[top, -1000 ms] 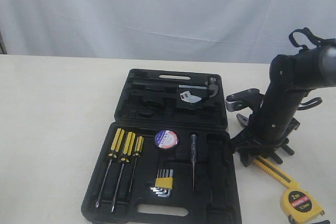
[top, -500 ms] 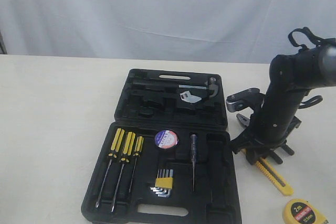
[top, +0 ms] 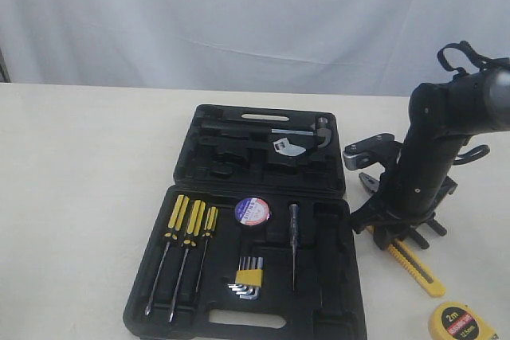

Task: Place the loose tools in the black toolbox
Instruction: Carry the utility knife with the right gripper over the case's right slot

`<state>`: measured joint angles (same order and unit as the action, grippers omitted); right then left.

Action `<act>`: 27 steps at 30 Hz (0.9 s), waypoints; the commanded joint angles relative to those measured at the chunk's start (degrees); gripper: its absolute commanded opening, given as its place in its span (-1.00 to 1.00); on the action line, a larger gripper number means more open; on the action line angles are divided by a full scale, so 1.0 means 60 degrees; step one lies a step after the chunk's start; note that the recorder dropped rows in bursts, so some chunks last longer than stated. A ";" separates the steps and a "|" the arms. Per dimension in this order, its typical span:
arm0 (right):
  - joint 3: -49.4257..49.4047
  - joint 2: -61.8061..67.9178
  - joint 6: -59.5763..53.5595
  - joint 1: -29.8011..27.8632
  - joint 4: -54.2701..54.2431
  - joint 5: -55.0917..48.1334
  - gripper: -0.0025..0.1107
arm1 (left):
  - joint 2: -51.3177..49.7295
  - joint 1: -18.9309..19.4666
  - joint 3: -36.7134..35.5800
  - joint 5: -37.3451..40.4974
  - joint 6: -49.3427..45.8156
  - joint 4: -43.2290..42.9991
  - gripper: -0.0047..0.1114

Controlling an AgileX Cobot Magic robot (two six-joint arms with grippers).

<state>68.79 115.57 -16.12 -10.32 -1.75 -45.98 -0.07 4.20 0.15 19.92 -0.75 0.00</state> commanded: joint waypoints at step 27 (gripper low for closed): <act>0.0077 -0.2739 0.7712 0.3039 -0.0446 -0.1007 -0.92 | 0.0012 -0.0046 -0.0024 -0.0051 0.0056 0.0000 -0.92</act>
<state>68.91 98.38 24.26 5.27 -4.37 -54.36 -0.07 4.20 0.15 19.92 -0.75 0.00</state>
